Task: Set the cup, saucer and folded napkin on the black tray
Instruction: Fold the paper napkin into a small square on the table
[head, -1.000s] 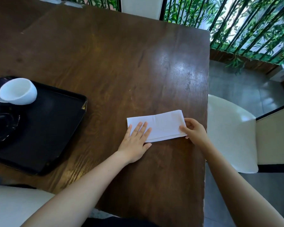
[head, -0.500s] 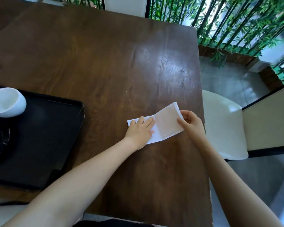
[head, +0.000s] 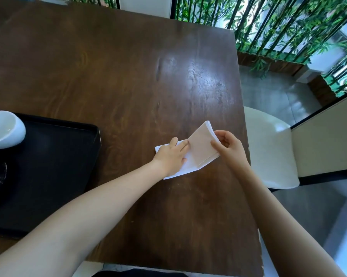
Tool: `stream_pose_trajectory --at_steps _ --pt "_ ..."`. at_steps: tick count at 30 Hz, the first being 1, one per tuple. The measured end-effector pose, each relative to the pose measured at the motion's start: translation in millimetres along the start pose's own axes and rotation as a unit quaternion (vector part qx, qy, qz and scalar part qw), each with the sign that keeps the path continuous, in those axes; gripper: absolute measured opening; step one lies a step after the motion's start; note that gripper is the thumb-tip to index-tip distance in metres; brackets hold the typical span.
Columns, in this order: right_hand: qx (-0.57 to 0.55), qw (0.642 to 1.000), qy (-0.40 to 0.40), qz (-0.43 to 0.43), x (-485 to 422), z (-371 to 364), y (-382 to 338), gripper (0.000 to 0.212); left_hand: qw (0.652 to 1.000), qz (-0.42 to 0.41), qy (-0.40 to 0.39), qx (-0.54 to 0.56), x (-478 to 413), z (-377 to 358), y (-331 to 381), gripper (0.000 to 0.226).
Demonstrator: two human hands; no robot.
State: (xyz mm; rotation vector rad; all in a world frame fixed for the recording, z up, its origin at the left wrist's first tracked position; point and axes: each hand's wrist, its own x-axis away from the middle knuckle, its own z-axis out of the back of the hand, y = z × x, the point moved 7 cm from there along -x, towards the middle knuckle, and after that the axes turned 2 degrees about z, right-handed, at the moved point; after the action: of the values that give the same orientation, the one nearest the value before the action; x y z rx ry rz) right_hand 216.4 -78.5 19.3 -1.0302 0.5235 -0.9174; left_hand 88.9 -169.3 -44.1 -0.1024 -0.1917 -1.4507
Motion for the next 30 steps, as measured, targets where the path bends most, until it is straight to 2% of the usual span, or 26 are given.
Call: stream_pose_trajectory --at_steps 3,7,10,14,17,21,26,30 --pt "-0.011 1.0 0.001 -0.006 1.5 -1.6 -1.8 0.024 0.999 -0.006 -0.012 0.045 -1.5 0.0 -5.3 0.048" --pt "-0.011 1.0 0.001 -0.009 5.8 -6.0 -4.0 0.026 0.984 -0.009 -0.058 0.165 -0.9 0.0 -24.2 0.049" --pt "-0.009 1.0 0.007 -0.007 10.0 -11.6 -7.3 0.025 0.976 0.032 -0.002 0.216 5.6 5.8 -40.9 0.048" --pt "0.005 1.0 0.017 0.007 16.0 -23.7 -16.8 0.022 0.97 0.097 0.089 0.202 21.9 5.3 -63.2 0.044" --pt "0.029 0.999 0.023 0.022 22.3 -35.5 -23.9 0.02 0.936 0.179 0.131 0.273 35.5 -4.0 -82.5 0.043" --pt "0.088 0.995 0.026 0.044 29.5 -57.8 -30.3 0.024 0.877 0.249 0.117 0.395 41.4 -15.8 -93.3 0.041" --pt "0.178 0.981 -0.003 0.076 39.4 -92.2 -31.1 0.026 0.854 0.275 0.111 0.427 43.5 -15.7 -96.4 0.034" --pt "0.211 0.975 -0.032 0.062 46.3 -117.8 -19.1 0.028 0.848 0.267 0.106 0.446 45.4 -13.6 -99.4 0.033"
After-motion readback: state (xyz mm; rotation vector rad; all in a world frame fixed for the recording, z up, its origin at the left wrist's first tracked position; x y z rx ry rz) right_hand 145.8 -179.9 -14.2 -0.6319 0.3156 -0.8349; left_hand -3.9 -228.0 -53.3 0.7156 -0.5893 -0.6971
